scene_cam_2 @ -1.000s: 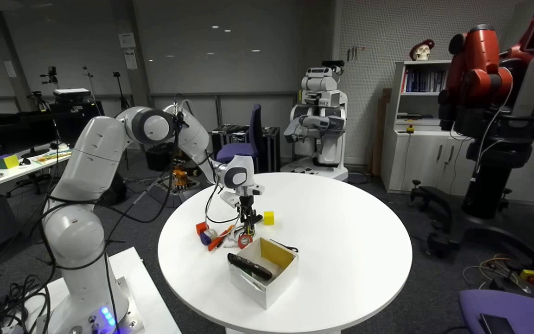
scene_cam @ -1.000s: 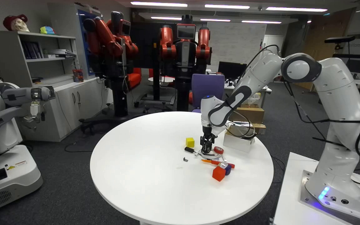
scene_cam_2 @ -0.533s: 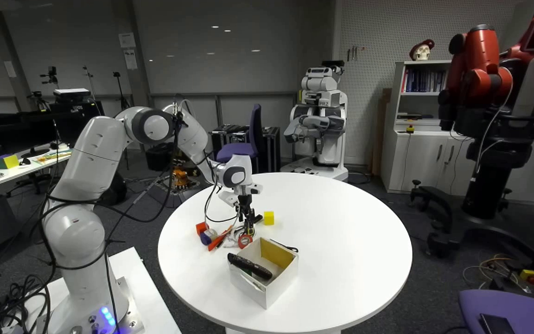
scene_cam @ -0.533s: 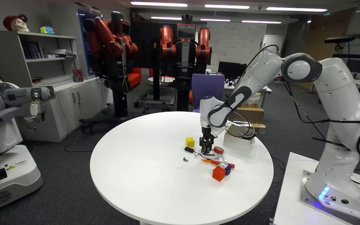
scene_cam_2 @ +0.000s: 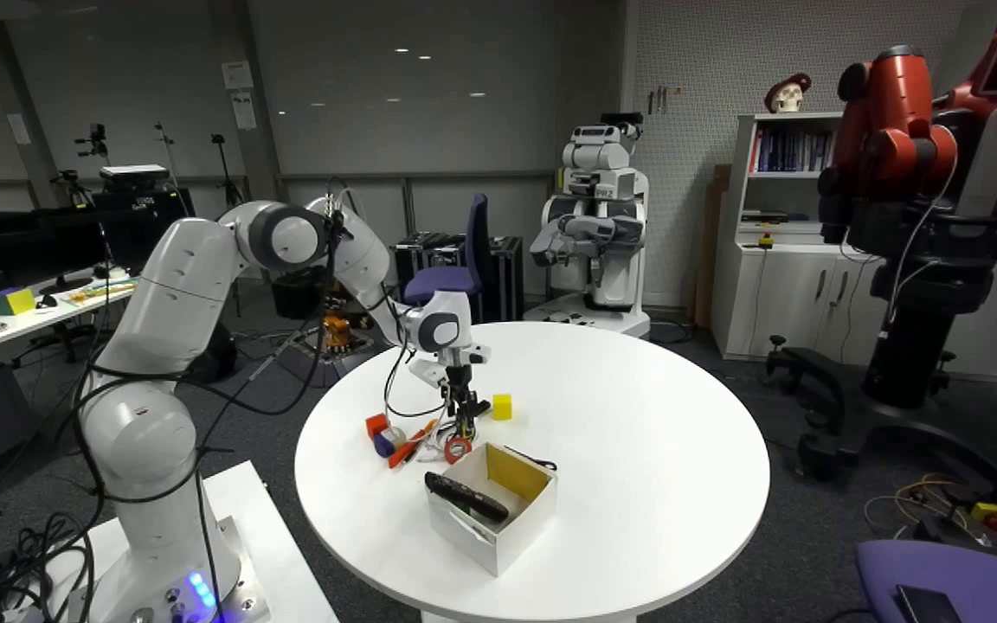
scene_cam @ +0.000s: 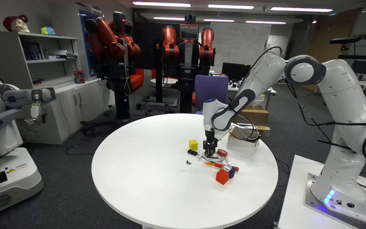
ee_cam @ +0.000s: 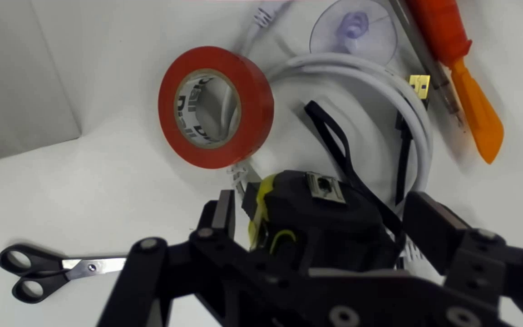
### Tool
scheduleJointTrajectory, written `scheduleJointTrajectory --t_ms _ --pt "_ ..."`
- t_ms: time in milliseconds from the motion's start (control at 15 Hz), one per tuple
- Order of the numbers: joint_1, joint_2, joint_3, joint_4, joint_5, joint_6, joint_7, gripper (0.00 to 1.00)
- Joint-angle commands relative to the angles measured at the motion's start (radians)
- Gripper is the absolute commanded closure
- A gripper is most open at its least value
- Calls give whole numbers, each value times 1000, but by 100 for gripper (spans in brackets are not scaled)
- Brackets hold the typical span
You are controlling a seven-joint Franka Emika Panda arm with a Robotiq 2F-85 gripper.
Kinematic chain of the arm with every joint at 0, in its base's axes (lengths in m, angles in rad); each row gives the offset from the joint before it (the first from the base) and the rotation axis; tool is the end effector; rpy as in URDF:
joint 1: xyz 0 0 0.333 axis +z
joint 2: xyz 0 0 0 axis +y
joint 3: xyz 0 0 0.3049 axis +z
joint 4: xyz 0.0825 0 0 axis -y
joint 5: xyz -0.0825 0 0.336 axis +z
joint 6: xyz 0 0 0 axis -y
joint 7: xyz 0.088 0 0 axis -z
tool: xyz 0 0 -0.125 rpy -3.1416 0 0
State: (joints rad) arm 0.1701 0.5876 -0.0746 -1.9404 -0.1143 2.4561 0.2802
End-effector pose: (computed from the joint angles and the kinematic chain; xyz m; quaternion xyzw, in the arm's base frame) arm 0.5751 0.0549 0.1838 0.9970 -0.0412 -0.0249 0.0611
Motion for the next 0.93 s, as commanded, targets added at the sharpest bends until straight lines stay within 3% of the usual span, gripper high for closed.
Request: scheduleJointTrajectory --t_ms 0,600,733,867 --pt "13 8 -16 8 -31 30 29 0" --pt "11 13 -16 12 -32 59 19 0" --pt "9 15 -15 14 -31 47 15 28" --pt "7 16 -15 16 -29 37 13 43"
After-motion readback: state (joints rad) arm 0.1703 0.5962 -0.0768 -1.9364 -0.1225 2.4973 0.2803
